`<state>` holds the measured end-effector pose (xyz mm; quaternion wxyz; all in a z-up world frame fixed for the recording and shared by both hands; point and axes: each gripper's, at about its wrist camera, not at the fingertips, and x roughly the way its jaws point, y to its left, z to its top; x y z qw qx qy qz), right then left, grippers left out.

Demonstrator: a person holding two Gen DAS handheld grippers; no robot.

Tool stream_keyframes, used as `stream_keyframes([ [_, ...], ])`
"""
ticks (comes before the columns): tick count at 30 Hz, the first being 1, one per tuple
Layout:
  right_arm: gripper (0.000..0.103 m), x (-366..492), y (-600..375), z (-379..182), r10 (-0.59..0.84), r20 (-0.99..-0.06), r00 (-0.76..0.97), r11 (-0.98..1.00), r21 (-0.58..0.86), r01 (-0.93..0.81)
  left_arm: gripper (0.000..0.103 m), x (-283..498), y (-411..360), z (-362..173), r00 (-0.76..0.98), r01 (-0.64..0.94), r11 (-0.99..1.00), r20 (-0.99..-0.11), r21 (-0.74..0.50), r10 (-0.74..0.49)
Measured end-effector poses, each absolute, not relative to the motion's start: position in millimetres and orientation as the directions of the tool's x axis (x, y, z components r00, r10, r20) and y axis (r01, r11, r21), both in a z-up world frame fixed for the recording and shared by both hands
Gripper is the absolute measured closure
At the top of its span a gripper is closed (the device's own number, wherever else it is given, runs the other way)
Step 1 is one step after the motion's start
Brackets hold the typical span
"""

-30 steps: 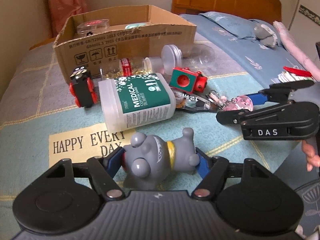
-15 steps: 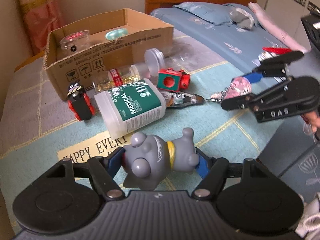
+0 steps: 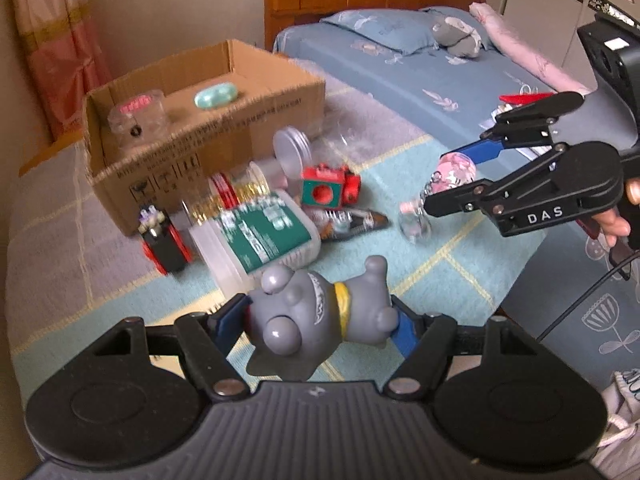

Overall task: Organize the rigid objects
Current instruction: 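Carry figurine and keychain over the cardboard box and open both grippers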

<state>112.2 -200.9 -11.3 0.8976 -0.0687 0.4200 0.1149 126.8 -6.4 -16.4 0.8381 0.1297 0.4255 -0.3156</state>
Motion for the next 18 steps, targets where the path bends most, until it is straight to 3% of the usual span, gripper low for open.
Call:
stream_keyframes([
  [18, 0.047, 167.9, -190.9, 61.8, 0.210, -0.655, 0.726, 0.957, -0.014, -0.290, 0.031, 238.6, -3.3, 51.4, 0.599, 0.556, 0.831, -0.701, 0.018, -0.386],
])
